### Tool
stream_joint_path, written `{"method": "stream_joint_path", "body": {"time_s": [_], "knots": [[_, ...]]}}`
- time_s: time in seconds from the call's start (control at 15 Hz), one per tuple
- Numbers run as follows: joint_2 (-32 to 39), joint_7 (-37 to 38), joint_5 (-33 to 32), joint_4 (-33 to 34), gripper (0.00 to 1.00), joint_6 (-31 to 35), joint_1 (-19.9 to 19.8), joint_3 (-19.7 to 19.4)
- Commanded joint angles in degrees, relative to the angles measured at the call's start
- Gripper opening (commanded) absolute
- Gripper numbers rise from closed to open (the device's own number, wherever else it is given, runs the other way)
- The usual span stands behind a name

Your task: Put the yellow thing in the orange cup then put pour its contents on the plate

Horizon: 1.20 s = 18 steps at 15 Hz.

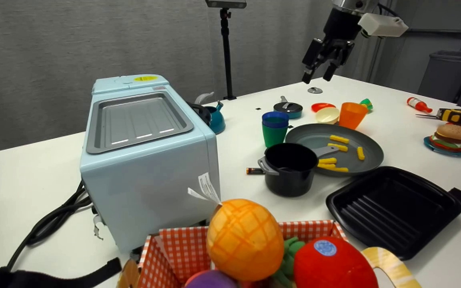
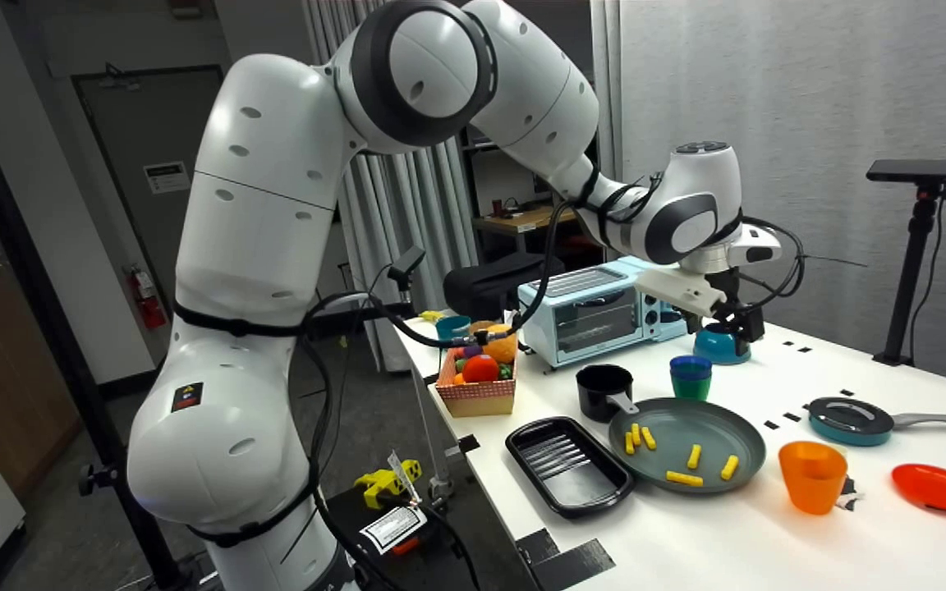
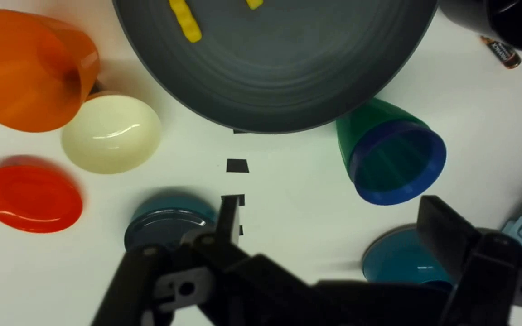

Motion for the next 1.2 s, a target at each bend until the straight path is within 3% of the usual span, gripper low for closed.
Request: {"method": "stream_joint_path", "body": {"time_s": [0.0, 0.2, 0.27, 1.13], "knots": [[-3.78, -4.68, 1.37, -5.05, 1.0, -0.53, -0.88, 1.47], [-5.12, -6.51, 1.88, -7.43, 1.0, -0.59, -1.17, 1.72], [-2.24, -3.77, 0.58, -4.2, 1.0, -0.14, 0.32, 0.53], [-3.59, -4.45, 0.62, -6.13, 1.0, -0.14, 0.18, 0.51]]}}
